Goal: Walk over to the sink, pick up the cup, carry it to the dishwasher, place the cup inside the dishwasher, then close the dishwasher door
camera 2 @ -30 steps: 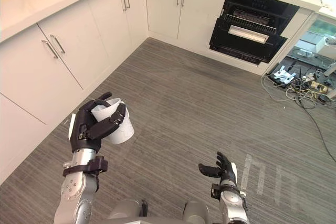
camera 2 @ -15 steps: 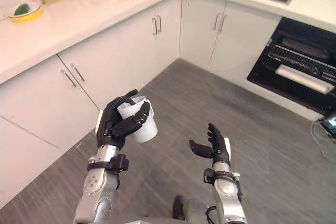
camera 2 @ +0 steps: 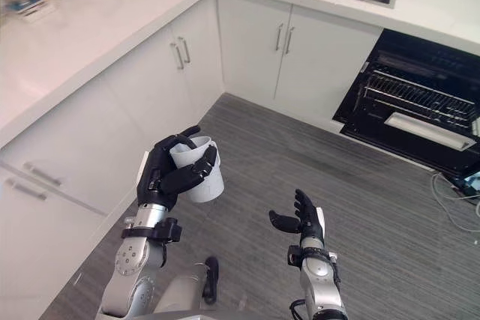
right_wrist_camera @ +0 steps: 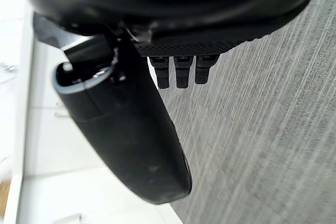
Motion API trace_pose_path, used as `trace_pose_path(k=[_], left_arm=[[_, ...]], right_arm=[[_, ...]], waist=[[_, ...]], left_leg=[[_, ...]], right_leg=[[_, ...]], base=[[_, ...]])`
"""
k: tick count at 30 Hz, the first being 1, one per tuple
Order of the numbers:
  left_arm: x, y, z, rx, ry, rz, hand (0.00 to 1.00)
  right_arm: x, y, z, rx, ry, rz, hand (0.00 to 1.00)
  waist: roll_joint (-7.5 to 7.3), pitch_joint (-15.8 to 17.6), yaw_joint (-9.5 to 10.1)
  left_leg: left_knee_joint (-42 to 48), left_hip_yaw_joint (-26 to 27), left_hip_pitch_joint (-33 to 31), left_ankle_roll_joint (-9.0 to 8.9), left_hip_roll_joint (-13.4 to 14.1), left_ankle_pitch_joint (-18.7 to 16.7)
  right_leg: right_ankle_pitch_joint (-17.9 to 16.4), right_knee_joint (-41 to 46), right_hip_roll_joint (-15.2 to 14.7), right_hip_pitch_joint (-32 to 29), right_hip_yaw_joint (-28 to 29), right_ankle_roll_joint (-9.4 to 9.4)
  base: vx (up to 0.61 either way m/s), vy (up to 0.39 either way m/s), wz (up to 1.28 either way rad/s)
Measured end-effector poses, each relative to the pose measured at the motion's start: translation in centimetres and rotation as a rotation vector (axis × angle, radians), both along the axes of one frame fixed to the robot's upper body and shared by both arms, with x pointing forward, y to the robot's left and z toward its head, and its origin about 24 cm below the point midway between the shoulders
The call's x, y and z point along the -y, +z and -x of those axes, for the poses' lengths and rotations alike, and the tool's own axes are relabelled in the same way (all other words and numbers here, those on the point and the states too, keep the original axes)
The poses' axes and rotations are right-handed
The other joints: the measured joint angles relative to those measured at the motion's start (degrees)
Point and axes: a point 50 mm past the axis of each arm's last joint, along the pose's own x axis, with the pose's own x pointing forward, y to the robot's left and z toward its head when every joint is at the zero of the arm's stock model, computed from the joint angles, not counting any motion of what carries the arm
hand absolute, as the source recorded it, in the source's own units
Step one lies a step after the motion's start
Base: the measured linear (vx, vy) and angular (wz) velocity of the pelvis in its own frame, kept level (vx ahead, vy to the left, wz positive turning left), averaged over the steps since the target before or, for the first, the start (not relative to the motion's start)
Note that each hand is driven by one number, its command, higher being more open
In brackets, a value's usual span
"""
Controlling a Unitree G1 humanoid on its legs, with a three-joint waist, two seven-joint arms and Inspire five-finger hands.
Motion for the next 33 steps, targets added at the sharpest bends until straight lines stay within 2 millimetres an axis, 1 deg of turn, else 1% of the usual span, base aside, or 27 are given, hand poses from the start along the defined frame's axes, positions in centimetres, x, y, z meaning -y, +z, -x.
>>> trace_pose_path(k=[1, 2, 4, 6, 8, 9, 10, 11, 12, 13, 14, 15, 16, 17, 19, 21, 22, 24, 25, 26, 27, 28, 29, 30, 31, 32, 33], left_arm=[[-0.1, 0.0, 0.0, -0.003, 0.0, -0.008, 0.3], [0.0, 0.0, 0.1, -0.005, 0.006, -0.003, 0.3], [0.3, 0.6, 0.2, 0.019, -0.004, 0.007, 0.3], [0.8, 1.3, 0.3, 0.056, -0.023, 0.018, 0.3], [0.9, 1.3, 0.4, 0.059, -0.029, 0.019, 0.3], [0.8, 1.2, 0.3, 0.052, -0.026, 0.016, 0.3], [0.7, 1.0, 0.3, 0.046, -0.023, 0.014, 0.3], [0.6, 0.7, 0.3, 0.03, -0.014, 0.011, 0.3], [0.6, -0.8, 0.3, -0.034, -0.001, 0.016, 0.3], [0.5, -1.3, 0.4, -0.06, 0.008, 0.019, 0.3], [0.4, -2.0, 0.3, -0.098, 0.033, 0.032, 0.3], [0.3, -2.7, 0.5, -0.137, 0.053, 0.045, 0.3], [0.3, -2.9, 0.7, -0.148, 0.057, 0.044, 0.3], [0.3, -3.2, 1.3, -0.162, 0.058, 0.05, 0.3], [0.2, -3.4, 1.8, -0.175, 0.058, 0.047, 0.3], [0.2, -3.5, 1.8, -0.177, 0.057, 0.048, 0.3], [0.2, -3.6, 1.8, -0.181, 0.059, 0.047, 0.3], [0.1, -3.7, 1.8, -0.188, 0.056, 0.043, 0.3], [0.2, -3.7, 1.8, -0.188, 0.052, 0.041, 0.3], [0.3, -3.7, 1.8, -0.183, 0.051, 0.031, 0.3], [0.3, -3.7, 1.8, -0.18, 0.053, 0.023, 0.3], [-0.3, -3.9, 1.5, -0.185, 0.055, -0.012, 0.3], [-0.3, -3.8, 1.0, -0.176, 0.049, -0.025, 0.3], [-0.3, -3.6, 0.8, -0.168, 0.048, -0.028, 0.3], [-0.2, -3.6, 0.9, -0.168, 0.049, -0.034, 0.3], [-0.2, -3.7, 1.0, -0.17, 0.047, -0.05, 0.3], [-0.3, -3.5, 1.3, -0.164, 0.046, -0.071, 0.3]], right_arm=[[-0.5, 0.1, -0.1, 0.008, 0.011, -0.012, 0.9], [-1.1, 0.1, 0.0, 0.008, 0.026, -0.023, 0.9], [-2.0, 0.4, 0.2, 0.026, 0.037, -0.043, 0.9], [-2.8, 1.2, 0.0, 0.067, 0.052, -0.055, 0.9], [-3.0, 1.7, -0.3, 0.092, 0.055, -0.055, 0.9], [-2.9, 2.0, -0.5, 0.108, 0.054, -0.052, 0.9], [-2.9, 2.1, -0.5, 0.11, 0.053, -0.05, 0.9], [-2.8, 2.1, -0.5, 0.11, 0.053, -0.047, 0.9], [-2.3, 1.9, -0.2, 0.097, 0.045, -0.029, 0.9], [-2.2, 1.9, -0.1, 0.096, 0.042, -0.023, 0.9], [-2.0, 2.3, -0.2, 0.116, 0.034, -0.016, 0.9], [-2.2, 3.0, -0.2, 0.146, 0.033, -0.024, 0.9], [-2.3, 3.5, -0.2, 0.17, 0.029, -0.027, 0.9], [-2.4, 4.7, -0.2, 0.229, 0.014, -0.032, 0.9], [-2.5, 6.6, -0.7, 0.336, -0.007, -0.054, 0.9], [-2.5, 8.1, -1.3, 0.425, -0.016, -0.056, 0.9], [-2.5, 8.2, -1.4, 0.431, -0.016, -0.058, 0.9], [-2.5, 8.0, -1.4, 0.422, -0.021, -0.069, 0.9], [-2.4, 8.0, -1.4, 0.419, -0.026, -0.076, 0.9], [-2.0, 8.0, -1.4, 0.421, -0.021, -0.064, 0.9], [-1.9, 7.7, -1.4, 0.41, -0.012, -0.057, 0.9], [-2.4, 7.2, -1.3, 0.379, -0.015, -0.079, 0.9], [-2.4, 7.2, -1.4, 0.381, -0.016, -0.081, 0.9], [-2.5, 7.4, -1.4, 0.386, -0.008, -0.085, 0.9], [-2.7, 7.5, -1.4, 0.389, -0.001, -0.09, 0.9], [-3.1, 7.9, -1.3, 0.404, 0.013, -0.103, 0.9], [-4.0, 8.9, -1.5, 0.448, 0.047, -0.124, 0.9]], waist=[[-0.09, 0.1, -0.32], [0.01, 0.1, -0.85], [0.03, 0.0, -1.59], [-0.48, -0.2, -1.85], [-0.97, -0.6, -2.55], [-1.44, -1.1, -2.89], [-1.7, -1.3, -3.04], [-2.54, -2.1, -3.34], [-0.19, -3.4, -4.6], [0.81, -3.8, -4.76], [1.41, -3.6, -4.91], [1.81, -3.5, -4.51], [1.84, -3.5, -3.95], [1.95, -3.5, -3.65], [2.13, -3.7, -3.3], [2.06, -3.6, -2.28], [1.99, -3.6, -2.11], [1.52, -2.8, -2.08], [1.06, -2.4, -2.33], [2.51, -2.9, -2.28], [2.8, -2.9, -1.7], [0.49, -3.3, -2.45], [0.11, -3.2, -3.09], [0.06, -2.9, -2.86], [0.05, -2.9, -2.52], [0.06, -2.8, -1.91], [-0.4, -2.2, -1.39]], left_leg=[[-1.1, 1.8, 3.8, 0.29, -0.1, -2.0], [-2.0, 3.0, 8.0, 0.3, 0.0, -4.0], [-2.4, 3.7, 12.6, 0.95, 0.8, -7.9], [-3.1, 5.4, 16.1, 0.29, 1.6, -10.6], [-4.3, 6.2, 18.7, -0.76, 1.7, -12.1], [-6.0, 7.1, 21.3, -2.76, 1.5, -12.7], [-7.0, 7.5, 22.5, -3.42, 1.2, -13.1], [-9.0, 7.8, 25.0, -4.35, 0.5, -13.5], [-9.1, 6.0, 27.4, -5.45, 2.0, -14.1], [-7.3, 5.3, 27.2, -5.94, 3.1, -13.8], [2.6, 3.8, 24.5, -7.65, 5.2, -11.3], [16.5, 1.3, 19.7, -7.98, 7.0, -5.8], [22.3, 0.6, 17.9, -7.72, 7.8, -4.7], [31.1, 0.1, 14.5, -7.4, 9.3, -3.8], [37.2, 0.1, 8.9, -6.4, 11.4, -4.1], [34.9, -0.5, 1.6, -4.94, 12.4, -5.5], [31.5, -0.9, -0.9, -4.83, 12.2, -6.3], [20.6, -2.2, -4.1, -4.76, 9.1, -6.5], [10.8, -4.5, -5.2, -5.76, 5.4, -4.6], [-3.0, -9.1, -4.3, -6.36, 2.5, 1.1], [-4.1, -10.6, -3.2, -6.32, 1.2, 8.9], [-3.2, -9.5, -3.0, -5.41, -1.1, 7.6], [-1.0, -9.3, -4.1, -4.36, -1.9, 6.1], [2.9, -7.7, -4.8, -3.19, -1.8, 2.9], [4.4, -6.7, -4.5, -2.86, -1.6, 1.3], [6.0, -4.7, -2.8, -2.2, -1.2, -1.6], [5.4, -1.6, 1.0, -1.59, -0.2, -3.9]], right_leg=[[0.0, 12.6, -1.9, -5.4, -2.0, 0.31], [-0.8, 19.8, -3.0, -8.9, -4.7, -0.93], [-2.3, 23.1, -3.5, -14.2, -9.6, -2.99], [-4.0, 19.7, -3.5, -21.0, -15.4, -3.57], [-3.8, 12.0, -3.5, -23.5, -20.2, -3.89], [-3.0, 3.7, -2.9, -25.0, -23.8, -4.8], [-2.1, 0.4, -2.3, -25.2, -24.9, -5.44], [1.3, -3.3, -1.7, -24.8, -25.6, -8.23], [4.2, -3.5, 0.1, -22.7, -26.0, -12.21], [4.2, -3.8, 1.1, -21.8, -26.4, -12.47], [3.3, -4.8, 2.5, -19.0, -26.4, -13.72], [3.2, -8.8, 4.6, -14.0, -24.9, -13.95], [3.2, -11.2, 5.6, -11.4, -23.7, -13.95], [3.2, -14.9, 6.8, -6.3, -22.0, -13.93], [3.2, -19.1, 7.6, -0.5, -19.0, -13.93], [3.2, -22.9, 7.0, 3.8, -15.3, -13.92], [3.1, -23.9, 6.5, 5.4, -14.1, -13.74], [2.1, -24.2, 3.9, 8.3, -12.5, -12.03], [0.5, -24.1, 1.8, 9.9, -11.2, -9.78], [-2.0, -23.6, 0.8, 10.8, -9.4, -7.21], [-4.0, -23.4, -0.1, 12.0, -7.3, -5.42], [-4.8, -23.5, -2.9, 12.4, -6.4, -5.22], [-4.6, -22.4, -3.9, 11.8, -4.8, -4.94], [-4.3, -19.8, -4.5, 11.0, -2.3, -4.34], [-4.1, -18.5, -4.8, 10.7, -1.5, -3.97], [-3.4, -13.3, -5.4, 9.4, -0.2, -2.77], [-0.9, -0.9, -6.3, 4.2, 0.9, 1.18]], base=[[0.29, 0.154, -0.73], [0.42, 0.208, -0.63], [0.36, 0.127, -0.41], [0.33, 0.025, -0.39], [0.45, 0.002, -0.22], [0.5, 0.005, -0.2], [0.54, 0.001, -0.19], [0.69, 0.024, 0.07], [0.71, 0.027, 0.09], [0.86, 0.009, 0.06], [0.7, -0.041, -0.27], [0.69, -0.044, -0.44], [0.66, -0.016, -0.67], [0.5, 0.019, -0.6], [0.59, 0.059, -0.66], [0.55, 0.14, -0.83], [0.54, 0.272, -0.76], [0.45, 0.295, -0.49], [0.36, 0.296, -0.56], [0.57, 0.485, -0.85], [0.5, 0.431, -0.63], [0.49, 0.414, -0.21], [0.53, 0.413, 0.01], [0.33, 0.248, -0.21], [0.48, 0.344, -0.65], [0.36, 0.245, -1.06], [0.42, 0.28, -1.12]])
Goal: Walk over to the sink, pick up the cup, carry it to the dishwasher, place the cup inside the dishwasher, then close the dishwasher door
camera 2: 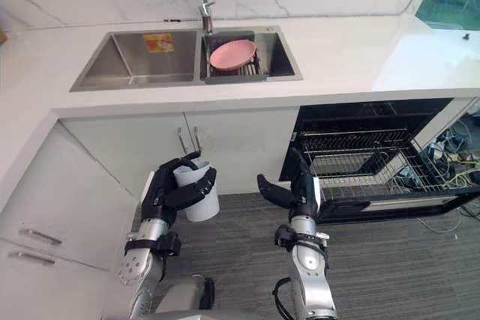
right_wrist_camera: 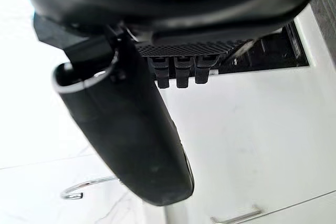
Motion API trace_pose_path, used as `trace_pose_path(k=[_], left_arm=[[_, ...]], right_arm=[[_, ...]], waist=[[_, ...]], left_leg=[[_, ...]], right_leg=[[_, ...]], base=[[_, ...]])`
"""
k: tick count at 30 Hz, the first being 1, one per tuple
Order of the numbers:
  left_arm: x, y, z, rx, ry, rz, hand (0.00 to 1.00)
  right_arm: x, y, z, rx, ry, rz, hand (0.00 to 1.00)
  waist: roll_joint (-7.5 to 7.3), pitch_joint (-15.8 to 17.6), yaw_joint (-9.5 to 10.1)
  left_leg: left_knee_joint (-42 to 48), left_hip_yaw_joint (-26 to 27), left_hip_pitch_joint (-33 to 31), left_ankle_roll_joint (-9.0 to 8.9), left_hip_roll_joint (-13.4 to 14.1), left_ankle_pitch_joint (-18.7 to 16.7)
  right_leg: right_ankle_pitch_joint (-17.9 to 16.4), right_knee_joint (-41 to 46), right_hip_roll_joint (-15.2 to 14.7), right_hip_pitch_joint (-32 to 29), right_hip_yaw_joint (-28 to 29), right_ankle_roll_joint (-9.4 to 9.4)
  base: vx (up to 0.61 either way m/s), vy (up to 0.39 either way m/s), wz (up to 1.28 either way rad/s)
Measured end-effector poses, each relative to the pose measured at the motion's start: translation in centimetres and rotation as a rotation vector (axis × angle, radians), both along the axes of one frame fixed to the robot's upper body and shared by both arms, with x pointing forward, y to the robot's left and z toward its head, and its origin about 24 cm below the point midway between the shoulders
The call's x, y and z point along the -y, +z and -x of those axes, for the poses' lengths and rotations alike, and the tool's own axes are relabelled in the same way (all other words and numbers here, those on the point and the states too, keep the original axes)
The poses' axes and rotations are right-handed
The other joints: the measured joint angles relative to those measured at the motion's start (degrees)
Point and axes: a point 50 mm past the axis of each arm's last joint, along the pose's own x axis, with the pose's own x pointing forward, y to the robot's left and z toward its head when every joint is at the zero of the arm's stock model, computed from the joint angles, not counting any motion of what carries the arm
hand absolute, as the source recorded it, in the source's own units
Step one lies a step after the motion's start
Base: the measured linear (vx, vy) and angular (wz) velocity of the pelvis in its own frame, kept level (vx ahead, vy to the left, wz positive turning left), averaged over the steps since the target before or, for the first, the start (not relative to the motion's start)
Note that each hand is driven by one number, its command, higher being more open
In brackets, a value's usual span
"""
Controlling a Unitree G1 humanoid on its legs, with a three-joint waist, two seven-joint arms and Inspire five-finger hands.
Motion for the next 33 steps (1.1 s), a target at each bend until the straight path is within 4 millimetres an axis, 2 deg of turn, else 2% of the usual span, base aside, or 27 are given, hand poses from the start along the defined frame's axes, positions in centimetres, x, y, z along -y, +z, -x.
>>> trace_pose_path(k=[1, 2, 3, 4, 5, 6, 7, 8, 9, 10, 11, 12, 14, 15, 16, 17, 18, 19, 20, 22, 23, 24, 25, 26, 29, 33], left_arm=[[-0.1, 0.1, 0.1, 0.005, -0.002, -0.007, 0.3], [-0.2, 0.3, 0.2, 0.009, -0.003, -0.016, 0.3], [-0.2, 0.3, 0.3, 0.009, 0.003, -0.021, 0.3], [-0.1, 0.2, 0.4, 0.008, 0.006, -0.022, 0.3], [-0.1, 0.2, 0.4, 0.006, 0.013, -0.019, 0.3], [-0.1, 0.3, 0.4, 0.012, 0.019, -0.018, 0.3], [-0.1, 0.4, 0.4, 0.017, 0.021, -0.018, 0.3], [-0.2, 0.5, 0.4, 0.027, 0.023, -0.017, 0.3], [-0.2, 0.4, 0.4, 0.028, 0.025, -0.017, 0.3], [-0.4, 0.2, 0.4, 0.02, 0.035, -0.021, 0.3], [-0.4, -0.5, 0.3, -0.009, 0.046, -0.018, 0.3], [-0.1, -1.4, 0.4, -0.048, 0.061, -0.001, 0.3], [0.1, -2.1, 0.4, -0.085, 0.083, 0.01, 0.3], [-0.1, -2.2, 0.4, -0.086, 0.099, 0.013, 0.3], [-0.3, -2.2, 0.4, -0.086, 0.108, 0.014, 0.3], [-0.6, -2.1, 0.3, -0.084, 0.124, 0.011, 0.3], [-0.7, -2.0, 0.3, -0.08, 0.129, 0.011, 0.3], [-0.7, -1.9, 0.3, -0.073, 0.131, 0.011, 0.3], [-0.8, -1.5, 0.0, -0.053, 0.131, 0.012, 0.3], [-0.8, -1.0, -0.6, -0.026, 0.131, 0.012, 0.3], [-0.8, -0.8, -0.9, -0.015, 0.137, 0.011, 0.3], [-0.9, -0.6, -1.1, -0.007, 0.145, 0.01, 0.3], [-1.0, -0.6, -1.2, -0.005, 0.148, 0.008, 0.3], [-1.3, -0.8, -1.5, -0.014, 0.153, -0.01, 0.3], [-2.2, -0.6, -2.0, 0.004, 0.166, -0.05, 0.3], [-2.8, -0.4, -2.0, 0.016, 0.189, -0.058, 0.3]], right_arm=[[-0.4, 0.6, -0.1, 0.025, 0.016, -0.007, 0.9], [-0.8, 1.1, -0.2, 0.051, 0.031, -0.014, 0.9], [-1.5, 2.2, -0.2, 0.102, 0.062, -0.027, 0.9], [-1.8, 2.6, -0.2, 0.119, 0.079, -0.031, 0.9], [-2.4, 3.1, -0.2, 0.147, 0.105, -0.038, 0.9], [-2.9, 3.5, -0.3, 0.169, 0.134, -0.043, 0.9], [-3.2, 3.6, -0.4, 0.177, 0.145, -0.045, 0.9], [-3.6, 3.9, -0.5, 0.197, 0.172, -0.047, 0.9], [-3.9, 4.0, -0.6, 0.204, 0.185, -0.048, 0.9], [-4.3, 4.1, -0.7, 0.21, 0.209, -0.048, 0.9], [-4.2, 3.8, -0.8, 0.199, 0.218, -0.037, 0.9], [-3.9, 3.1, -0.7, 0.171, 0.223, -0.015, 0.9], [-3.3, 2.3, -0.5, 0.133, 0.219, 0.009, 0.9], [-3.0, 2.1, -0.4, 0.12, 0.208, 0.015, 0.9], [-2.9, 2.0, -0.3, 0.114, 0.205, 0.016, 0.9], [-2.7, 1.9, 0.1, 0.107, 0.193, 0.014, 0.9], [-2.5, 2.0, 0.4, 0.111, 0.187, 0.012, 0.9], [-2.5, 2.2, 0.5, 0.118, 0.185, 0.01, 0.9], [-2.4, 2.7, 0.4, 0.142, 0.183, 0.008, 0.9], [-2.3, 3.1, 0.3, 0.162, 0.181, -0.003, 0.9], [-2.3, 3.0, 0.2, 0.16, 0.182, -0.016, 0.9], [-2.3, 2.8, 0.2, 0.152, 0.19, -0.02, 0.9], [-2.3, 2.7, 0.2, 0.147, 0.194, -0.018, 0.9], [-2.4, 1.9, 0.2, 0.111, 0.204, -0.018, 0.9], [-2.9, 1.7, 0.2, 0.109, 0.255, -0.044, 0.9], [-3.4, 1.8, 0.2, 0.118, 0.307, -0.055, 0.9]], waist=[[-0.12, 0.2, 0.03], [-0.23, 0.4, -0.05], [-0.19, 0.6, -0.16], [-0.16, 0.7, -0.25], [0.47, 1.0, -0.29], [0.37, 1.0, -0.31], [0.34, 0.9, -0.29], [0.03, 0.7, -0.73], [-0.16, 0.6, -0.96], [-0.67, 0.2, -1.34], [-0.16, -0.2, -1.91], [1.64, -0.6, -1.89], [3.39, -0.6, -1.99], [3.62, -0.6, -2.63], [3.63, -0.5, -2.72], [3.47, -0.3, -2.72], [3.51, -0.4, -2.32], [3.31, -0.4, -2.24], [3.74, -0.8, -2.15], [3.64, -0.7, -1.29], [3.63, -0.7, -0.91], [3.79, -0.8, -0.89], [4.49, -1.1, -0.95], [3.93, -1.3, -0.28], [3.36, -1.7, -0.73], [2.87, -1.4, -1.0]], left_leg=[[-0.6, 1.1, 1.4, 0.29, 0.3, -0.8], [-1.1, 2.1, 2.8, 0.59, 0.6, -1.4], [-2.2, 4.8, 6.8, 0.82, 1.5, -2.9], [-3.0, 6.1, 8.6, 0.83, 1.9, -3.3], [-4.6, 8.1, 11.8, 0.6, 3.0, -4.3], [-5.7, 10.1, 14.1, 0.16, 4.3, -5.2], [-6.0, 11.0, 14.9, -0.45, 4.8, -5.7], [-6.6, 12.6, 15.9, -1.43, 5.8, -6.3], [-6.7, 13.3, 16.3, -1.91, 6.0, -6.6], [-6.7, 14.6, 16.9, -3.45, 6.0, -7.0], [-6.2, 14.6, 17.7, -4.85, 6.3, -8.1], [-6.8, 12.8, 18.7, -4.77, 7.2, -7.9], [-7.2, 10.3, 20.1, -5.34, 8.8, -7.6], [-3.9, 9.3, 19.4, -6.05, 10.3, -6.6], [-0.9, 8.9, 18.8, -5.9, 11.1, -5.6], [9.7, 7.2, 15.6, -5.0, 13.0, -1.0], [13.3, 6.6, 14.5, -5.19, 13.5, -1.1], [14.4, 6.0, 13.4, -5.13, 13.4, -1.7], [14.0, 4.5, 10.6, -5.2, 12.8, -2.8], [8.1, 1.7, 7.9, -5.29, 11.0, -4.3], [2.4, -1.0, 7.0, -5.53, 9.0, -4.2], [-6.0, -4.4, 7.1, -5.37, 6.7, -2.0], [-11.0, -6.2, 7.8, -5.14, 5.8, 1.8], [-13.5, -6.9, 10.3, -7.37, 4.5, 5.6], [-18.8, -5.5, 13.7, -6.32, 2.9, 7.2], [-23.0, -3.0, 15.3, -5.86, 3.5, 8.8]], right_leg=[[1.4, 5.7, -0.5, -2.8, 0.0, 1.32], [1.6, 10.8, -1.1, -5.4, -0.2, 1.53], [0.1, 19.6, -1.9, -11.2, -2.0, 0.12], [-0.5, 21.6, -2.4, -13.1, -3.9, -0.75], [-1.7, 22.4, -3.0, -16.2, -8.6, -2.27], [-2.9, 20.9, -3.3, -18.8, -13.6, -3.22], [-3.4, 19.7, -3.5, -19.9, -16.3, -3.68], [-4.0, 14.9, -4.2, -21.7, -22.8, -4.77], [-3.9, 12.1, -4.2, -22.5, -25.1, -5.18], [-2.3, 4.3, -3.4, -22.8, -28.0, -6.52], [0.5, 0.1, -1.6, -22.0, -28.3, -8.42], [0.7, -2.2, 0.5, -20.6, -28.0, -8.79], [0.4, -5.0, 3.5, -18.3, -27.9, -9.24], [0.3, -7.0, 5.1, -16.5, -28.1, -9.43], [0.3, -8.2, 5.9, -15.1, -27.9, -9.47], [0.4, -11.7, 6.9, -10.7, -27.2, -9.55], [0.4, -13.3, 7.0, -8.4, -26.3, -9.53], [0.4, -14.2, 7.0, -7.5, -25.8, -9.51], [0.6, -15.8, 7.0, -6.4, -24.8, -9.16], [1.0, -17.5, 6.9, -5.5, -22.7, -8.44], [1.4, -18.2, 6.7, -4.7, -21.4, -7.9], [1.5, -18.2, 6.4, -4.3, -20.2, -7.66], [1.5, -18.2, 6.5, -4.2, -19.5, -7.45], [2.0, -19.2, 6.3, -2.8, -16.8, -6.13], [3.1, -23.3, 4.7, -0.9, -14.7, -4.46], [5.3, -25.7, 5.6, -1.7, -12.3, -5.2]], base=[[0.23, 0.154, -0.98], [0.23, 0.138, -0.91], [0.22, 0.123, -0.89], [0.25, 0.115, -1.11], [0.2, 0.042, -1.0], [0.19, 0.014, -0.98], [0.19, -0.031, -0.89], [0.16, -0.046, -0.64], [0.28, -0.092, -0.71], [0.34, -0.1, -0.49], [0.37, -0.08, -0.52], [0.36, -0.049, -0.47], [0.32, -0.058, -0.35], [0.26, -0.081, -0.14], [0.38, -0.106, -0.21], [0.34, -0.074, -0.32], [0.28, -0.049, -0.37], [0.23, 0.005, -0.42], [0.24, 0.046, -0.46], [0.26, 0.092, -0.53], [0.22, 0.16, -0.57], [0.22, 0.178, -0.54], [0.2, 0.203, -0.67], [0.18, 0.151, -0.47], [0.08, 0.09, -0.15], [-0.04, 0.021, -0.33]])
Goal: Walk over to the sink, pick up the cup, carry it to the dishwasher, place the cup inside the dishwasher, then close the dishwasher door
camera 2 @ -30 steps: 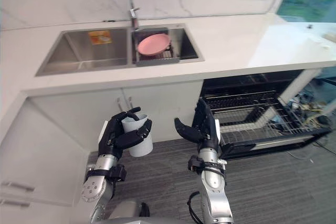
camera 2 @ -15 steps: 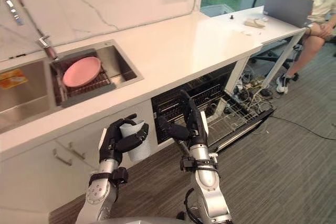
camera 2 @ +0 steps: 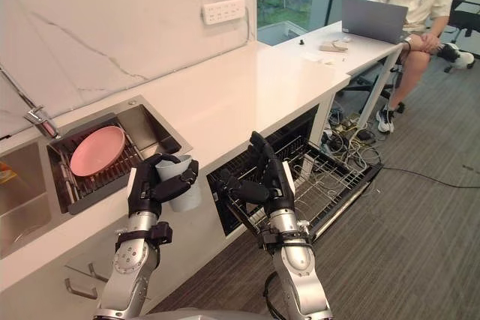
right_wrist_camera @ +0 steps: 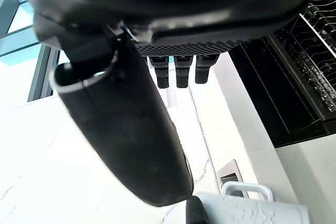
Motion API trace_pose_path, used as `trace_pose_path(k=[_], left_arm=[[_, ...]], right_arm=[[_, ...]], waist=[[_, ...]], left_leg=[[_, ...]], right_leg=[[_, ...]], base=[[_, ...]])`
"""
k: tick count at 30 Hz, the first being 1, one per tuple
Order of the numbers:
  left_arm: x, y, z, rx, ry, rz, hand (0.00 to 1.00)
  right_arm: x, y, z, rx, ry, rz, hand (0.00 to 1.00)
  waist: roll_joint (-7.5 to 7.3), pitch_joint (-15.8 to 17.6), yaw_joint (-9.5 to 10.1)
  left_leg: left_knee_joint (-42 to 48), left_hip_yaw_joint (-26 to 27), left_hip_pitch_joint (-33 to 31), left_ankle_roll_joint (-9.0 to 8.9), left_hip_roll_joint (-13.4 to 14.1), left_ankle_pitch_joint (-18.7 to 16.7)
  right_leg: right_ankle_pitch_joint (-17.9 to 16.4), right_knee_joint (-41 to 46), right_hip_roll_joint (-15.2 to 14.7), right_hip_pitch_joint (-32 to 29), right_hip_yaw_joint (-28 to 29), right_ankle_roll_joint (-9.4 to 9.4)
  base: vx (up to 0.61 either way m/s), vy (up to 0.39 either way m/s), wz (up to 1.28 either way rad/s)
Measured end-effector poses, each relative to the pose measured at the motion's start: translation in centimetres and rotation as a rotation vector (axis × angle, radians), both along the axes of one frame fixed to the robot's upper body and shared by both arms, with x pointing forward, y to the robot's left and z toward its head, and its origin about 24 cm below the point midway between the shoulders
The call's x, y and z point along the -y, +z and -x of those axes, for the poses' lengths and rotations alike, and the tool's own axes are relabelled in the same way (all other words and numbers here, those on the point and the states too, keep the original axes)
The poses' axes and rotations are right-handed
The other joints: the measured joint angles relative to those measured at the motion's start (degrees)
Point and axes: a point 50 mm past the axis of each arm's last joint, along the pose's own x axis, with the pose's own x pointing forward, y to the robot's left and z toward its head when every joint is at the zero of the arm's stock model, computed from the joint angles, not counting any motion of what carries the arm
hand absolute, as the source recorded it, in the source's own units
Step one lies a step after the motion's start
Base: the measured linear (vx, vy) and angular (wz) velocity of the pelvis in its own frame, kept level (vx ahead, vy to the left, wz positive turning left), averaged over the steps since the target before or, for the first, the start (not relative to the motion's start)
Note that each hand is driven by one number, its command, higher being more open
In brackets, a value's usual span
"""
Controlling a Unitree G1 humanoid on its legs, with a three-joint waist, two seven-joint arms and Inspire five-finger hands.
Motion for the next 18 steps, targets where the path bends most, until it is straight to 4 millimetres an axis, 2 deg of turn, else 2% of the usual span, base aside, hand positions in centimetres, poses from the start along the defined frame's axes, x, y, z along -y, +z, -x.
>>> trace_pose_path(k=[4, 10, 13, 18], left_arm=[[0.8, -0.1, -0.3, -0.001, -0.043, 0.004, 0.3], [1.9, 0.8, -2.1, 0.04, -0.103, -0.02, 0.3], [1.9, 1.6, -2.9, 0.076, -0.12, -0.036, 0.3], [1.7, 0.9, -3.2, 0.043, -0.137, -0.066, 0.3]], right_arm=[[0.0, 0.0, 0.0, 0.004, 0.02, 0.007, 0.9], [0.7, -0.3, 0.3, -0.003, 0.051, 0.051, 0.9], [1.0, -0.7, 0.4, -0.016, 0.083, 0.081, 0.9], [1.2, -2.0, 0.7, -0.078, 0.135, 0.12, 0.9]], waist=[[-1.4, 0.7, -1.15], [-1.43, 0.7, -2.21], [-1.4, 0.7, -2.31], [-1.39, 0.7, -2.24]], left_leg=[[-2.8, 1.0, 1.1, -0.53, 0.8, 2.1], [-6.7, -0.6, 2.5, -0.34, -0.1, 5.1], [-10.6, -2.2, 3.2, -0.15, -0.5, 7.9], [-14.0, -2.8, 4.5, -0.4, -0.6, 10.2]], right_leg=[[1.9, -1.6, 1.0, 0.1, 1.2, -0.52], [2.4, -2.3, 0.8, 1.1, -0.8, -0.35], [2.5, -2.4, 0.6, 1.0, -2.6, -0.32], [2.5, -2.5, 0.4, 1.2, -3.4, -0.3]], base=[[-0.04, -0.032, -0.18], [-0.05, -0.013, 0.18], [-0.05, -0.016, 0.31], [-0.03, -0.002, 0.09]])
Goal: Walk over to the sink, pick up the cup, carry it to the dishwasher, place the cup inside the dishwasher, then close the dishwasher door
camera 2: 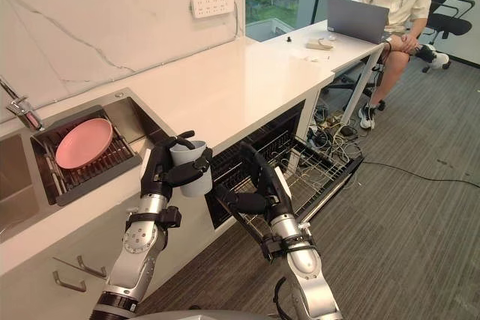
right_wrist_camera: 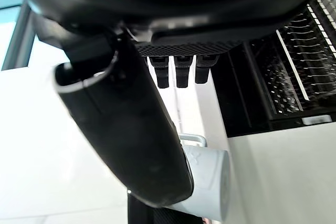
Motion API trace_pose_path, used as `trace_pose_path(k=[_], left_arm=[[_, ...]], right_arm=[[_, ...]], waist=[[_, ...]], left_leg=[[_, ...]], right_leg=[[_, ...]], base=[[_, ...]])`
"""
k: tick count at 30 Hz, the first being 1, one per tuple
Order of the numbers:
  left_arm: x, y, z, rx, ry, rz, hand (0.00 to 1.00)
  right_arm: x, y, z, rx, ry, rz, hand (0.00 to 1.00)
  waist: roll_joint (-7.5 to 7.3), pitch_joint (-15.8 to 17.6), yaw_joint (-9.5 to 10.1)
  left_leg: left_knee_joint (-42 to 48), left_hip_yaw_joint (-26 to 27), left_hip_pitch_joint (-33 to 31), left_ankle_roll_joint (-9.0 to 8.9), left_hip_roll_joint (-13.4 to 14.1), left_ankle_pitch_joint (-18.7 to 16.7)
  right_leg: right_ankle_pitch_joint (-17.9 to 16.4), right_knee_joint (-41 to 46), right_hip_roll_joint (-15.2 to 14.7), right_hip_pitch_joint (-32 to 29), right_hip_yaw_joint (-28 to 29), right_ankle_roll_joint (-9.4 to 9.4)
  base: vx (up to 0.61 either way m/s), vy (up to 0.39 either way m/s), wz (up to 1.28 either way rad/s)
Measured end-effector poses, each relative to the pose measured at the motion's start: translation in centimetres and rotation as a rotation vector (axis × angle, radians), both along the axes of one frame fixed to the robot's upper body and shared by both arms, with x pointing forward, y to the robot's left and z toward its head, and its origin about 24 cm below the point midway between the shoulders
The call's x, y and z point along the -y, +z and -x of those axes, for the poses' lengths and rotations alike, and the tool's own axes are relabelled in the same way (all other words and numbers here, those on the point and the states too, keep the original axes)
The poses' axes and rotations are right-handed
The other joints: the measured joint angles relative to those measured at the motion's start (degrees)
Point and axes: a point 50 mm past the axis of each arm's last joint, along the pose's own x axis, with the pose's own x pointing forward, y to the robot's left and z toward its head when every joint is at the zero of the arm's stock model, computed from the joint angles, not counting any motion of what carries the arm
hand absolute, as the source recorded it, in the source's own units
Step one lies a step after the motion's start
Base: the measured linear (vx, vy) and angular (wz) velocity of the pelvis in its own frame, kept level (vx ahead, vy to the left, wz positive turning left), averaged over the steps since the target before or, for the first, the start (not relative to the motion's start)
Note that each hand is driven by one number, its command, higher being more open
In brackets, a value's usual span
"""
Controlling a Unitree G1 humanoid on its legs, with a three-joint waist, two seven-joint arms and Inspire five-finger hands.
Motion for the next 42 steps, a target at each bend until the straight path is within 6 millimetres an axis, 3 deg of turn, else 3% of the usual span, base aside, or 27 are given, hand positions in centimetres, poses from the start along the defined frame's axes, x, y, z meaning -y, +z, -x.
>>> trace_pose_path(k=[8, 19, 42], left_arm=[[1.3, -0.7, 0.1, -0.031, -0.101, -0.02, 0.3], [1.9, -0.7, 0.2, -0.038, -0.138, 0.03, 0.3], [0.1, -0.5, -0.2, -0.05, -0.107, 0.093, 0.3]], right_arm=[[-0.7, -1.8, -0.4, -0.08, 0.064, 0.058, 0.9], [-1.2, -1.6, -1.6, -0.07, 0.062, 0.074, 0.9], [-4.1, -1.4, -3.8, -0.087, 0.16, 0.064, 0.9]], waist=[[0.05, -0.1, -0.03], [0.03, -0.2, 0.67], [-0.38, -0.8, 2.64]], left_leg=[[-2.4, -0.7, 0.5, -0.4, -0.1, 1.9], [-2.4, -1.0, 0.8, -0.46, -0.1, 2.0], [-2.4, -4.1, -1.1, -0.48, -0.4, 3.1]], right_leg=[[0.0, -0.3, 0.0, 0.0, -1.0, 0.03], [0.0, -0.6, 0.0, 0.6, -1.4, 0.05], [0.0, -0.7, 0.3, 0.5, -4.4, 0.0]], base=[[-0.01, -0.006, 0.06], [0.0, -0.001, 0.01], [-0.01, -0.012, 0.07]])
